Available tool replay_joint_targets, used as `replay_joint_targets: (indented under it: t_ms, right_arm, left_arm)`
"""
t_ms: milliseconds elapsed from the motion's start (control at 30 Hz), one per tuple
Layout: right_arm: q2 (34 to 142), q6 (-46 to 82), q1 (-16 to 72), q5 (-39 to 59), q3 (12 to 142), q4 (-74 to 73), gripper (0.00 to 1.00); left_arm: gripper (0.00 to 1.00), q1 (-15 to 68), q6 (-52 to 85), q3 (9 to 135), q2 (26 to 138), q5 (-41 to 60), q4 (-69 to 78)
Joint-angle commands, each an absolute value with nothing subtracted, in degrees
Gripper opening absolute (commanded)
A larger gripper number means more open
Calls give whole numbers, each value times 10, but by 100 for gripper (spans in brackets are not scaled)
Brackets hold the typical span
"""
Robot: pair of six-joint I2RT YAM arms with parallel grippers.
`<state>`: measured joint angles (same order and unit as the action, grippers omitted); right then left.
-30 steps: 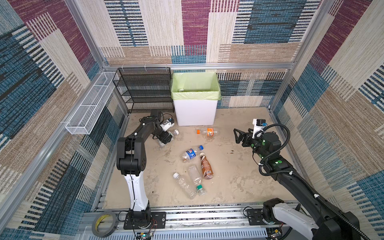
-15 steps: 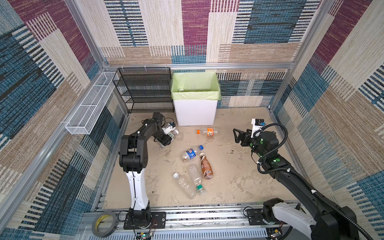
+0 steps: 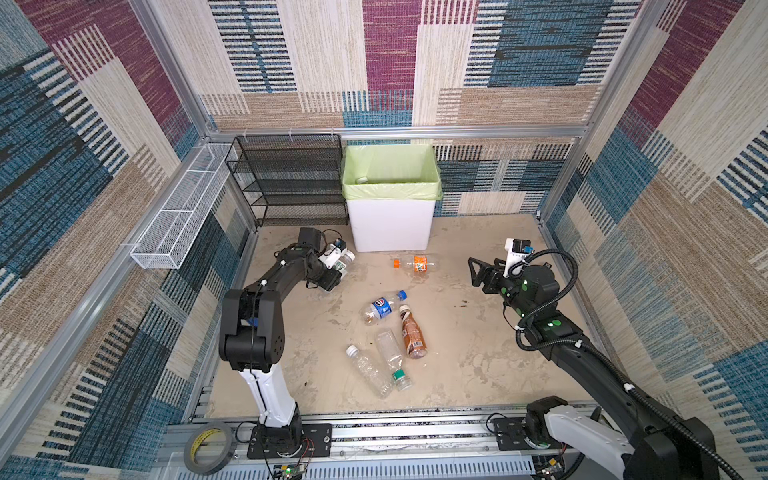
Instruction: Throw the plastic bottles in the bin
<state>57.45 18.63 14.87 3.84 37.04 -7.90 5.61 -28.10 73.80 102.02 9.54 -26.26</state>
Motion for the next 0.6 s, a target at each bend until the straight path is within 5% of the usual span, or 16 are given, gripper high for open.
replay_joint_targets:
  t_ms: [0,233,567]
  right_arm:
    - [570,193,149,30,365,-96,89]
    - [571,194,148,40,363,-94,86]
    - [541,208,149,44,327,-112,84]
  left_arm:
    - [57,61,-142,659,940,141,-133]
    - [59,115,-28,471,709,146,115]
    - [65,140,-16,457,467,162,259]
